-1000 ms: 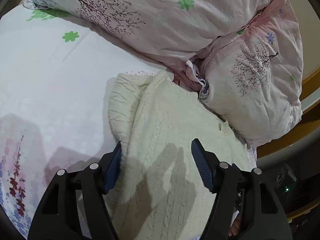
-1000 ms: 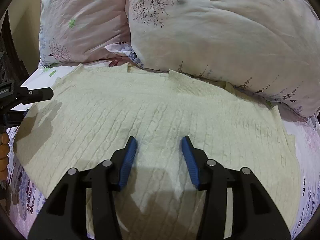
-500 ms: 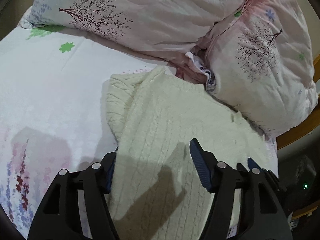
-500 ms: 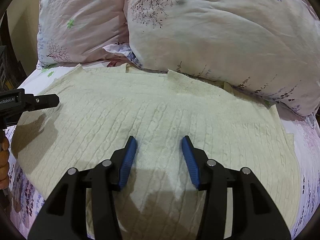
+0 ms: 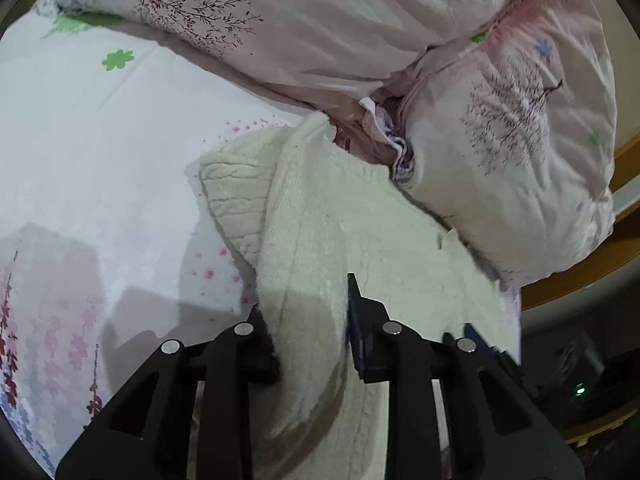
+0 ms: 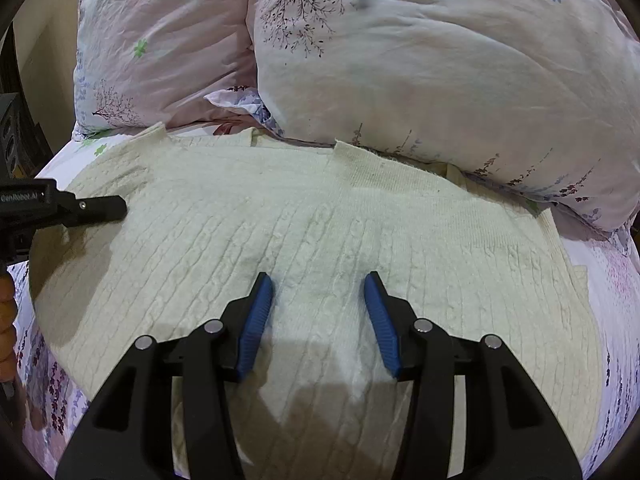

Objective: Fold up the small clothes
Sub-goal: 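Grasp the cardigan side edge with the left gripper and fold it inward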

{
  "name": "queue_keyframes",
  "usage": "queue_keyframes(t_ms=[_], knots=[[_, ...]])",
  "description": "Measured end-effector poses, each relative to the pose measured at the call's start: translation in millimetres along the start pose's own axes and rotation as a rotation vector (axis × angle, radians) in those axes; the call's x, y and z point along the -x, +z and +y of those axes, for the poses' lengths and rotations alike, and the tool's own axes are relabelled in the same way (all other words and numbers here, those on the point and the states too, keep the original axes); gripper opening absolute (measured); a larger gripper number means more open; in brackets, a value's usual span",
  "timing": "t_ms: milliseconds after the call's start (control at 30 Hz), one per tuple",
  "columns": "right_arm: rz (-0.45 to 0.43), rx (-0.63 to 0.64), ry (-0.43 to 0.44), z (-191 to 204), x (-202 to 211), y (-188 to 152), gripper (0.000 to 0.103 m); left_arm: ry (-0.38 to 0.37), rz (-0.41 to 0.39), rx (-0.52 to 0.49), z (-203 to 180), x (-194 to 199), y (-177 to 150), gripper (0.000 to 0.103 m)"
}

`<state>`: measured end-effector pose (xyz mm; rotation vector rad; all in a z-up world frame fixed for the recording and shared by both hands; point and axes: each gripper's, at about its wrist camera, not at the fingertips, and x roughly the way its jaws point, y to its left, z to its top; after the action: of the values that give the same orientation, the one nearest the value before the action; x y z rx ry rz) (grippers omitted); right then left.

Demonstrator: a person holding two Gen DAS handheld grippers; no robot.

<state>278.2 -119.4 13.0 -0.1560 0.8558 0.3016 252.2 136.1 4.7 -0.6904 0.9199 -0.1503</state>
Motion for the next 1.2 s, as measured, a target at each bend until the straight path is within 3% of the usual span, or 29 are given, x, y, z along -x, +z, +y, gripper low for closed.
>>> queue_keyframes(t_ms=[233, 333, 467, 733, 967, 1067, 1200], knots=[[0.003, -0.013, 0.019, -3.4, 1.0, 1.8, 0.050, -0.111, -0.044, -0.006, -24.6, 15.8, 4.0, 0.022], [0.018, -0.054, 0.068, -15.0, 7.4, 5.7, 0.057, -0.152, -0.058, -0.030, -46.4, 21.5, 4.2, 0.022], [-0.032, -0.114, 0.063, -46.1, 30.8, 8.5, 0.064, -0.203, -0.068, -0.071, -82.4, 21.7, 1.4, 0.021], [-0.086, -0.268, -0.005, -132.4, 61.6, -8.8, 0.065, -0.288, -0.046, -0.154, -166.2, -4.3, -16.9, 0.021], [-0.088, -0.432, -0.010, -194.5, 71.2, -38.3, 0.065, -0.244, 0.041, -0.311, -240.8, -65.0, -67.1, 0.021], [-0.076, -0.497, -0.013, -217.9, 73.1, -55.0, 0.065, -0.192, 0.103, -0.367, -258.3, -100.2, -89.4, 0.020], [-0.071, -0.538, -0.020, -232.6, 76.9, -69.3, 0.065, -0.210, 0.181, -0.421, -269.0, -119.1, -110.0, 0.024]])
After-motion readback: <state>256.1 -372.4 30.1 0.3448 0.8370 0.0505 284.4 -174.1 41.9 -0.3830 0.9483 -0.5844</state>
